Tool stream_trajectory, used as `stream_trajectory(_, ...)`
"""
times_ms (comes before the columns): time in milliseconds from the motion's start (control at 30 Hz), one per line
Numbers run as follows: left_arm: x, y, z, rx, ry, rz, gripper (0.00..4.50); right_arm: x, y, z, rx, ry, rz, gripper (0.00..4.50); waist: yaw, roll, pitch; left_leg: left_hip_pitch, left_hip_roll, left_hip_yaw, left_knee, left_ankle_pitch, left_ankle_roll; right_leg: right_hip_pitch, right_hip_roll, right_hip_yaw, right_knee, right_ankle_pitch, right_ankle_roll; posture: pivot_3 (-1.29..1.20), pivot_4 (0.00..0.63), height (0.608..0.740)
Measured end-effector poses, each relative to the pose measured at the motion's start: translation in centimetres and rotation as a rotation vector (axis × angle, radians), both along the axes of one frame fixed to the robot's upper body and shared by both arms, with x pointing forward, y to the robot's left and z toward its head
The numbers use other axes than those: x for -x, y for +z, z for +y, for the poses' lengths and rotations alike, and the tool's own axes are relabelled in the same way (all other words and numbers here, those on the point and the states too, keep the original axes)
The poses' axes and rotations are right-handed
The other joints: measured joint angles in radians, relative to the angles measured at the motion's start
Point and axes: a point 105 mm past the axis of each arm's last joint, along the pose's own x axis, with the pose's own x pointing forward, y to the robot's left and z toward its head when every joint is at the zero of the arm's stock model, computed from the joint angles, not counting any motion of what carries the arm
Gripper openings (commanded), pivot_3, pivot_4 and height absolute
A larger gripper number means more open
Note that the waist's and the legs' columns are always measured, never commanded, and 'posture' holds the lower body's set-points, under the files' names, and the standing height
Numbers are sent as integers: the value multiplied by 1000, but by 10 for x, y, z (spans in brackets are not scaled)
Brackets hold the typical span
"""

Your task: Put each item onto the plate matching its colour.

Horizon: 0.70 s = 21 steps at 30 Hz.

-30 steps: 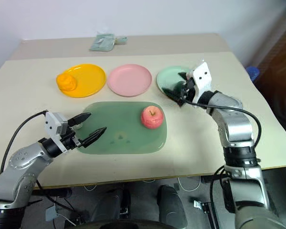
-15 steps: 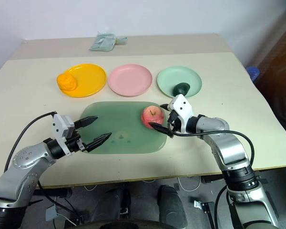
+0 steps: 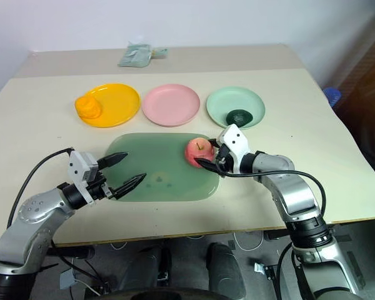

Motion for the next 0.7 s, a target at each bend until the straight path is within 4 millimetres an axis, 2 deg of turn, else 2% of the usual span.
stream_trajectory(133,-6,3,8,21,94,-29,4500,-13,26,17,-69,-10,-78,2951,-4,0,0,0,0,0,0,0,0,0,1,0,0,0,0,0,150,740)
stream_trajectory(267,-15,12,25,17,218,-91,4500,-38,48,40,-122,-63,-132,2951,-3,0,0,0,0,0,0,0,0,0,1,0,1,0,1,0,150,740)
stream_trajectory(367,-18,9,37,8,287,-102,4500,-69,43,61,-105,-141,-121,2951,-6,0,0,0,0,1,0,0,0,0,1,0,1,1,0,0,150,740)
stream_trajectory(467,-17,6,40,3,304,-107,4500,-93,33,77,-78,-189,-92,2951,-7,0,0,0,0,2,0,0,0,0,1,0,1,1,2,0,150,740)
stream_trajectory(633,-11,-1,43,-1,335,-96,4500,-116,27,90,-97,-241,-47,2951,-7,1,0,-1,0,2,-1,0,0,0,0,0,1,2,3,0,150,740)
stream_trajectory(700,-11,0,42,0,347,-103,4500,-121,26,89,-106,-255,-38,3952,-7,1,0,-1,0,2,-1,0,0,0,0,0,1,2,3,0,150,740)
